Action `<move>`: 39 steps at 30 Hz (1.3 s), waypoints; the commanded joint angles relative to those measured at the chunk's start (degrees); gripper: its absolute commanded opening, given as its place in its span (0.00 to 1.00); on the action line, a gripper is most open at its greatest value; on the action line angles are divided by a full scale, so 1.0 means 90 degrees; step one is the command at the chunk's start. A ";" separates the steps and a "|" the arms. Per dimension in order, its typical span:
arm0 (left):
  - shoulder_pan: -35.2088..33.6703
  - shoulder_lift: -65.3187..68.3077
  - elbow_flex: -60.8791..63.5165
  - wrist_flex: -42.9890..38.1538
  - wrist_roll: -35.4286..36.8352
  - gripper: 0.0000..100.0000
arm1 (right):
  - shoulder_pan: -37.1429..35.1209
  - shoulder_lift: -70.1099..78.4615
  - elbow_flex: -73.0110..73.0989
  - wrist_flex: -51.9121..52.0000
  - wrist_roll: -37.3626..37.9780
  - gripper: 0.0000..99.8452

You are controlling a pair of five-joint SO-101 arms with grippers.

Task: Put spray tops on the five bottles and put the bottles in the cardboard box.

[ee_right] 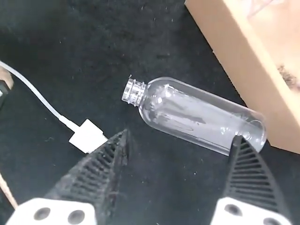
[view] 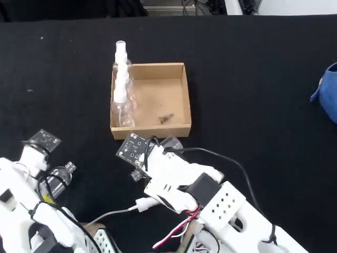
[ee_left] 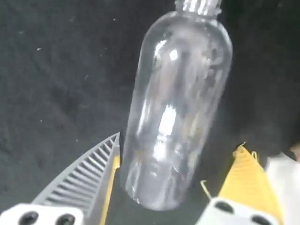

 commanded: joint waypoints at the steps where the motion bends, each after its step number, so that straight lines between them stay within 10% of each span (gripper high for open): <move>1: -0.0063 -0.0059 0.0523 -0.1123 -0.0420 0.24 | 0.0000 -0.0161 -0.0034 -0.0205 -0.0029 0.30; 9: 0.0161 -0.0068 -0.0063 0.0020 -0.0420 0.02 | 0.0000 -0.0151 -0.0034 -0.0166 0.0000 0.30; 16: 0.0103 -0.0068 -0.1470 0.1602 -0.0420 0.03 | 0.0000 -0.0112 -0.0376 0.0488 0.0498 0.30; 39: -0.1216 -0.0039 -0.1607 0.0752 0.2344 0.03 | -0.1954 0.2486 -0.1294 0.0781 0.1631 0.23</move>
